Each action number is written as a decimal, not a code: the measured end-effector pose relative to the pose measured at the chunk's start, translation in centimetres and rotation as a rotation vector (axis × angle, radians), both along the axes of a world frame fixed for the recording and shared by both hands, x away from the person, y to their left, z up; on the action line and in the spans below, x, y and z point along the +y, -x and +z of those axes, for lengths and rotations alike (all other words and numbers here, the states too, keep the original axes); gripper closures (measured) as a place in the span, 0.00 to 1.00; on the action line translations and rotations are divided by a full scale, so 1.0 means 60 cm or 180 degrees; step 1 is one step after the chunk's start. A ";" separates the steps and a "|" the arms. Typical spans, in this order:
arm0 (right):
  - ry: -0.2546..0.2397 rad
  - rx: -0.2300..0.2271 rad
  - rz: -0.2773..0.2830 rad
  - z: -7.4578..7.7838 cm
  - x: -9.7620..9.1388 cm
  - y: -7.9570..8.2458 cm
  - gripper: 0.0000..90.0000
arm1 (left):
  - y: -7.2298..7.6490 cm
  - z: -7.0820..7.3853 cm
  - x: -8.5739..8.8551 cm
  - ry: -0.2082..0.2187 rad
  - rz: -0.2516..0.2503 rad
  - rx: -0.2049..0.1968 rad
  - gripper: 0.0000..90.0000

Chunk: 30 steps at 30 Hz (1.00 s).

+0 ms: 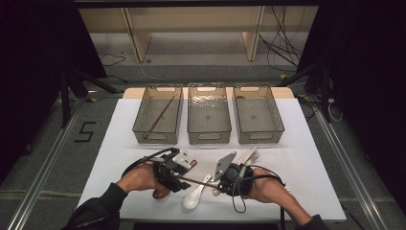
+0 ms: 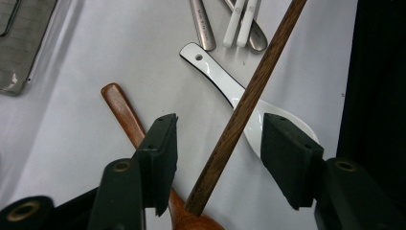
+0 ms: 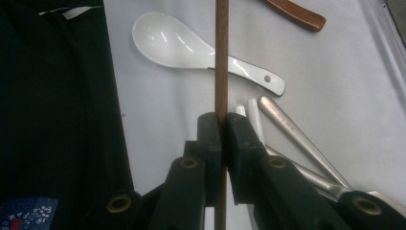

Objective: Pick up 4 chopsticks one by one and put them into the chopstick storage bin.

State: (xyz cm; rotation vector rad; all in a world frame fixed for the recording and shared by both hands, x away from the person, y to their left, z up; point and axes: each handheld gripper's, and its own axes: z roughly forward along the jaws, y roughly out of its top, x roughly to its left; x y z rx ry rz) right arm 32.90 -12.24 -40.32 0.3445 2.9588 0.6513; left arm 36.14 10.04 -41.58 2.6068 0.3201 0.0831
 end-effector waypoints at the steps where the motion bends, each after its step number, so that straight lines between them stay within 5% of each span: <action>1: -0.0012 -0.0011 0.0001 -0.001 0.000 0.000 0.95 | 0.001 0.000 0.000 0.0002 -0.0003 0.0002 0.57; 30: -0.0002 -0.0024 0.0184 -0.002 0.001 0.004 0.95 | 0.011 -0.001 -0.002 -0.0111 -0.0333 0.0012 0.82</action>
